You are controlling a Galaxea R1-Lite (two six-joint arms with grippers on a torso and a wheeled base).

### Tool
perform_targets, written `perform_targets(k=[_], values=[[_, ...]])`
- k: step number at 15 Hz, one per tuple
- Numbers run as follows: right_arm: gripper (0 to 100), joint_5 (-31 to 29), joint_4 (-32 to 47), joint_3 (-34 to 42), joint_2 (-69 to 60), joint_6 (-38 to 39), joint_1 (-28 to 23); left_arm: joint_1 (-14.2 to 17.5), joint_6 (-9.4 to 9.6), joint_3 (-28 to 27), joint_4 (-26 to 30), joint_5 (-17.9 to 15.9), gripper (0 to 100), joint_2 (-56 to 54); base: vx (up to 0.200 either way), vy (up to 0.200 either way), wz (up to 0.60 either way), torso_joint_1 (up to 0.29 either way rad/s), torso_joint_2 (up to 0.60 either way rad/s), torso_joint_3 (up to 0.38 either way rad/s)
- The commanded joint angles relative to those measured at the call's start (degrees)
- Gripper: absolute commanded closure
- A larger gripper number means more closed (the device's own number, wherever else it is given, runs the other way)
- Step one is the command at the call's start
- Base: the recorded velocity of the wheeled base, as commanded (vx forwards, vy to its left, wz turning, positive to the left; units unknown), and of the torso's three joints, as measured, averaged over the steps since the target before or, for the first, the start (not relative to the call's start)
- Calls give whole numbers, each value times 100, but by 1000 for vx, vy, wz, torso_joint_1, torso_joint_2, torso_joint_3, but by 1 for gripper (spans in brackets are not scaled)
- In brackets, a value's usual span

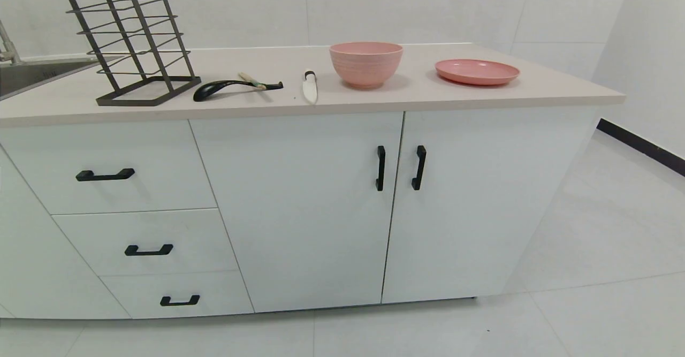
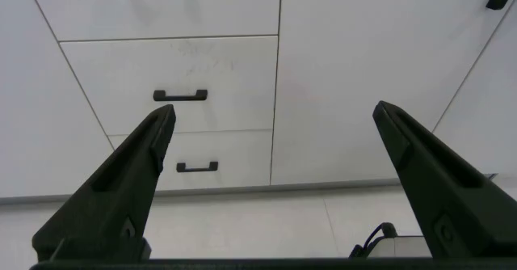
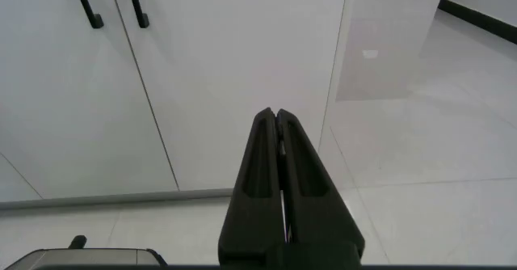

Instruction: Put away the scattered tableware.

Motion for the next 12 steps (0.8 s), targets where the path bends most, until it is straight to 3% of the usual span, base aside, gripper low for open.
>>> perform_targets(k=[1, 4, 6, 7, 9, 12], values=[[100, 0, 2, -2, 8, 0, 10, 0, 6, 0, 0, 0, 0, 7, 0, 0, 0, 0, 0, 0], [100, 255, -156, 16, 8, -88, 10, 0, 6, 0, -9, -9, 0, 7, 0, 0, 0, 0, 0, 0], [100, 334, -1052, -248, 17, -97, 1, 0, 15, 0, -9, -9, 0, 7, 0, 0, 0, 0, 0, 0], [100, 580, -1088, -784, 25, -273, -17, 0, 15, 0, -9, -9, 0, 7, 0, 0, 0, 0, 0, 0], [100, 993, -578, -1250, 254, -238, 27, 0, -3, 0, -9, 0, 0, 7, 0, 0, 0, 0, 0, 0], [100, 1230, -543, -1742, 1115, -185, 265, 0, 6, 0, -9, -9, 0, 7, 0, 0, 0, 0, 0, 0]])
